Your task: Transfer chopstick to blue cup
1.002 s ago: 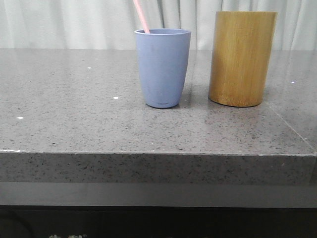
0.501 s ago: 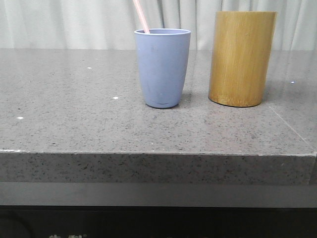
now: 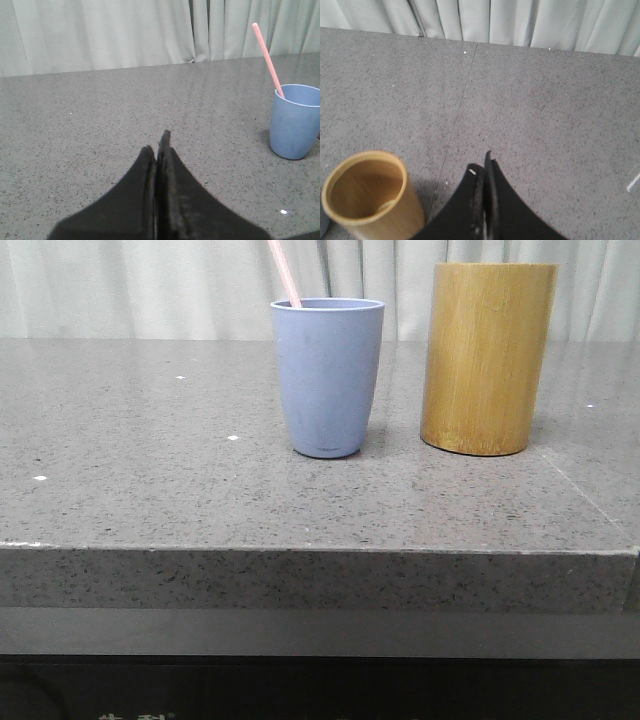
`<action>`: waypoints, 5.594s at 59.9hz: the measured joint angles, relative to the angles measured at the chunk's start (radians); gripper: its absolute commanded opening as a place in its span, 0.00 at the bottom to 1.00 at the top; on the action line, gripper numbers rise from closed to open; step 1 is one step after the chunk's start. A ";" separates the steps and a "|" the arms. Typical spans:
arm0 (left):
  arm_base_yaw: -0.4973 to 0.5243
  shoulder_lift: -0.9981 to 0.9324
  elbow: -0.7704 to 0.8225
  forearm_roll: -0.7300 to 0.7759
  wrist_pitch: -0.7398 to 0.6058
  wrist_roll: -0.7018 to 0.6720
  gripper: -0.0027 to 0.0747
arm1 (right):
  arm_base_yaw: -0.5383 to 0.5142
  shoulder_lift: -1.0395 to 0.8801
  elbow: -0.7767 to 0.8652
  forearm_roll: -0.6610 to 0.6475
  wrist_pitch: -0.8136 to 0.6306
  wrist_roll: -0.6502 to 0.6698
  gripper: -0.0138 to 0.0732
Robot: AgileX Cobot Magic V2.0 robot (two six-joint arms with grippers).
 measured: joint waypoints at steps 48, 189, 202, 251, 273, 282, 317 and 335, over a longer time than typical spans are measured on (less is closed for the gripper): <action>0.000 0.000 0.002 0.000 0.000 0.000 0.01 | 0.004 -0.917 0.808 0.000 -0.298 -0.002 0.04; 0.129 -0.178 0.485 0.002 -0.355 -0.113 0.01 | 0.004 -0.935 0.812 0.000 -0.327 -0.002 0.04; 0.129 -0.178 0.485 0.002 -0.358 -0.113 0.01 | 0.004 -0.935 0.812 0.000 -0.327 -0.002 0.04; 0.129 -0.178 0.485 0.002 -0.362 -0.113 0.01 | 0.004 -0.988 1.164 0.086 -0.462 -0.002 0.04; 0.129 -0.178 0.485 0.002 -0.362 -0.113 0.01 | 0.004 -1.031 1.182 0.090 -0.462 -0.002 0.04; 0.129 -0.178 0.485 0.002 -0.362 -0.113 0.01 | 0.004 -1.031 1.182 0.090 -0.462 -0.002 0.04; 0.129 -0.178 0.485 0.002 -0.362 -0.113 0.01 | 0.004 -1.031 1.182 0.090 -0.462 -0.002 0.04; 0.129 -0.178 0.485 0.002 -0.362 -0.113 0.01 | 0.004 -1.031 1.182 0.090 -0.462 -0.002 0.04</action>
